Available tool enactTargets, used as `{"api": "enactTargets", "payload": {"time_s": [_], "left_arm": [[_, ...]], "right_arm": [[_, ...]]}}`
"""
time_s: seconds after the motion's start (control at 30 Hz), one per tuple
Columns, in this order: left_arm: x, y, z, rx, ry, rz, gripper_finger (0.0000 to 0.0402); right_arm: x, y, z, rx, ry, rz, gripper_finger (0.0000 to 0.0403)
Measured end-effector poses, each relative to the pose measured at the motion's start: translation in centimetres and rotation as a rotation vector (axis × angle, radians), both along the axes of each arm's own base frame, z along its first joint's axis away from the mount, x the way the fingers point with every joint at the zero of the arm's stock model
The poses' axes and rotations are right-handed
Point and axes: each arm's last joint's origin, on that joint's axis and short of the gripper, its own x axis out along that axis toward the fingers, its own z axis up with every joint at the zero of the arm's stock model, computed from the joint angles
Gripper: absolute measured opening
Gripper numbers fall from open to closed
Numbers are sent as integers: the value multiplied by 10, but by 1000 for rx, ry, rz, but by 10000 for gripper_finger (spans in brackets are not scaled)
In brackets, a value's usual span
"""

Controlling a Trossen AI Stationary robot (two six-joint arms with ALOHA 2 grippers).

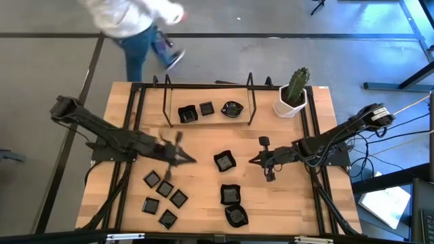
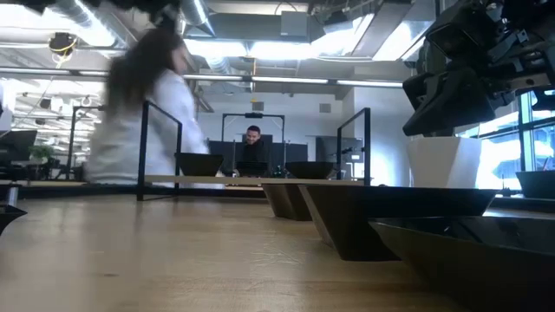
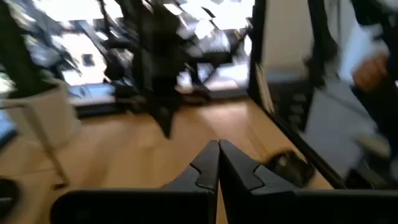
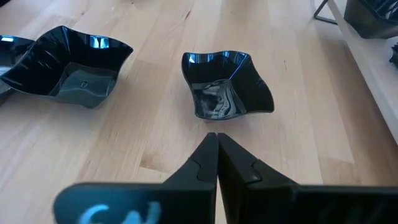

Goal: Pick & Place Mini shaped plates
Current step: Stack the distorted square plate on top of the distorted square plate on the shelf

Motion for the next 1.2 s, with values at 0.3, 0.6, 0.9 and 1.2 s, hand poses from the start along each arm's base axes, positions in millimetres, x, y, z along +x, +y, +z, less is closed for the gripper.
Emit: {"api": "enactTargets", "payload": {"time_s": [0.3, 0.6, 0.9, 1.2], "left_arm": [[82, -58, -19, 105, 389, -112, 17], [134, -117, -32, 179, 577, -282, 91], [161, -156, -41, 372, 567, -282, 155], [175, -126, -45, 375, 815, -342, 198]], "right_arm": [[0, 0, 0, 28, 1, -15, 6], [-3, -1, -5, 70, 55, -51, 6], [-3, 0, -5, 100, 60, -46, 6], [-2, 0, -4, 103, 50, -47, 6]]}}
